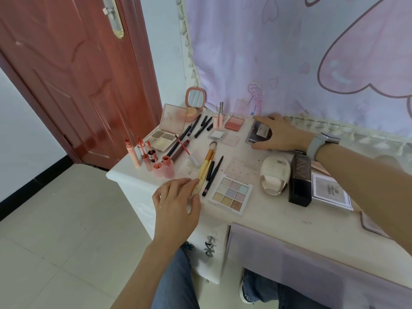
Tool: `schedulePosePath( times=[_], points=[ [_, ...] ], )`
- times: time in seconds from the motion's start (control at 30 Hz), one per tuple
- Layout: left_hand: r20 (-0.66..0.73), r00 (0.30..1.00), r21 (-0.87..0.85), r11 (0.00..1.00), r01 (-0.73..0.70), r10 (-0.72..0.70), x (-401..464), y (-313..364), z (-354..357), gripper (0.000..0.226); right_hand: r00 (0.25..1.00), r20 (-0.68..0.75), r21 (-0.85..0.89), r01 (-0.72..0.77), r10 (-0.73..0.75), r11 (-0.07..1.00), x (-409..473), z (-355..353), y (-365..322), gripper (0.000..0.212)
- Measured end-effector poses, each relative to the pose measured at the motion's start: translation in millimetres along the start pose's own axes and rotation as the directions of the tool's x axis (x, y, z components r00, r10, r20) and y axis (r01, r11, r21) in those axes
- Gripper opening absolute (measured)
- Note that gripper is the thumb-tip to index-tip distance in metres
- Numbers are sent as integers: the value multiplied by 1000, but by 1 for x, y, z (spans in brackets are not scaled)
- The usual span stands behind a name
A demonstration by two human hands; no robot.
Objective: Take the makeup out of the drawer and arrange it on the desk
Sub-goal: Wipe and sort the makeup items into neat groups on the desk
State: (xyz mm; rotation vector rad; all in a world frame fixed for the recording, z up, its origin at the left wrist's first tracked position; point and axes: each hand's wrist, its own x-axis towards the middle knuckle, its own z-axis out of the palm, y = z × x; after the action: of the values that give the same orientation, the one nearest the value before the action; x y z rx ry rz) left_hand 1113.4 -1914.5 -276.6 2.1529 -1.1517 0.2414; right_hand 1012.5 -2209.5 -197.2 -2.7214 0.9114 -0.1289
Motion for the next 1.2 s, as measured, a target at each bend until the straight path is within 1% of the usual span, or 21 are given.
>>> schedulePosePath(
  times=[0.13, 0.23, 0.3, 0.37, 0.4, 0.43, 0.47, 0.53, 0.57, 0.6, 0.67, 0.73, 0.83, 0.9, 0.93, 0.97, 1.03, 1.07, 1.1, 1.13, 1.2],
  points=[
    [9, 1000, -36, 999, 10, -9, -1, -2, -1, 43, 981, -184, 193, 95, -59, 977, -18, -1, -15, 90],
    [-7, 1000, -80, 996, 25, -26, -2, -1, -2, 37, 960, -251, 350, 208, -123, 913, -43, 4, -34, 95],
    [-34, 998, -172, 984, 47, -53, -2, 2, -5, 37, 945, -268, 428, 289, -185, 857, -63, 9, -49, 98],
    [-106, 992, -288, 957, 37, -70, -5, 10, -11, 33, 929, -278, 467, 352, -243, 811, -83, 13, -64, 101],
    [-137, 988, -345, 938, 24, -76, -7, 14, -15, 29, 922, -280, 477, 376, -268, 794, -92, 16, -72, 104],
    [-133, 987, -420, 907, 26, -90, -10, 20, -21, 26, 915, -280, 484, 396, -291, 780, -100, 19, -79, 107],
    [-77, 992, -515, 856, 47, -100, -11, 27, -26, 24, 908, -281, 487, 415, -312, 769, -107, 23, -85, 109],
    [120, 989, -691, 708, 146, -87, -10, 44, -36, 31, 887, -290, 474, 459, -359, 752, -119, 32, -95, 113],
    [200, 978, -740, 645, 191, -60, -8, 50, -38, 32, 874, -300, 458, 483, -382, 746, -123, 36, -98, 116],
    [245, 969, -769, 602, 215, -32, -7, 57, -39, 29, 862, -313, 443, 503, -397, 742, -127, 39, -101, 117],
    [283, 959, -806, 541, 240, -3, -5, 66, -40, 26, 856, -338, 436, 512, -393, 740, -132, 44, -104, 119],
    [320, 947, -833, 478, 280, 3, -5, 68, -40, 28, 867, -342, 451, 489, -361, 747, -134, 46, -101, 119],
    [410, 911, -849, 382, 365, 43, -8, 68, -39, 34, 883, -325, 471, 462, -339, 752, -136, 47, -90, 119],
    [457, 888, -850, 319, 419, 50, -8, 69, -39, 37, 880, -343, 473, 464, -329, 749, -137, 45, -83, 112],
    [472, 881, -852, 278, 445, 37, -7, 69, -39, 36, 873, -370, 472, 471, -318, 745, -137, 41, -81, 104],
    [476, 879, -857, 234, 459, 20, -6, 70, -39, 34, 864, -401, 470, 479, -304, 742, -136, 37, -80, 92],
    [454, 890, -877, 161, 453, -33, -2, 70, -40, 33, 838, -467, 448, 500, -283, 741, -137, 30, -77, 62],
    [444, 893, -887, 108, 449, -71, 1, 70, -40, 36, 823, -495, 431, 511, -278, 744, -139, 29, -77, 47],
    [444, 889, -892, 33, 450, -114, 4, 70, -40, 40, 808, -520, 415, 522, -277, 745, -141, 29, -78, 33],
    [455, 878, -890, -50, 452, -150, 7, 71, -40, 43, 793, -543, 401, 533, -275, 745, -143, 31, -79, 25],
    [481, 859, -874, -176, 453, -177, 10, 75, -39, 35, 771, -580, 379, 541, -263, 751, -146, 34, -83, 18]
  ],
)
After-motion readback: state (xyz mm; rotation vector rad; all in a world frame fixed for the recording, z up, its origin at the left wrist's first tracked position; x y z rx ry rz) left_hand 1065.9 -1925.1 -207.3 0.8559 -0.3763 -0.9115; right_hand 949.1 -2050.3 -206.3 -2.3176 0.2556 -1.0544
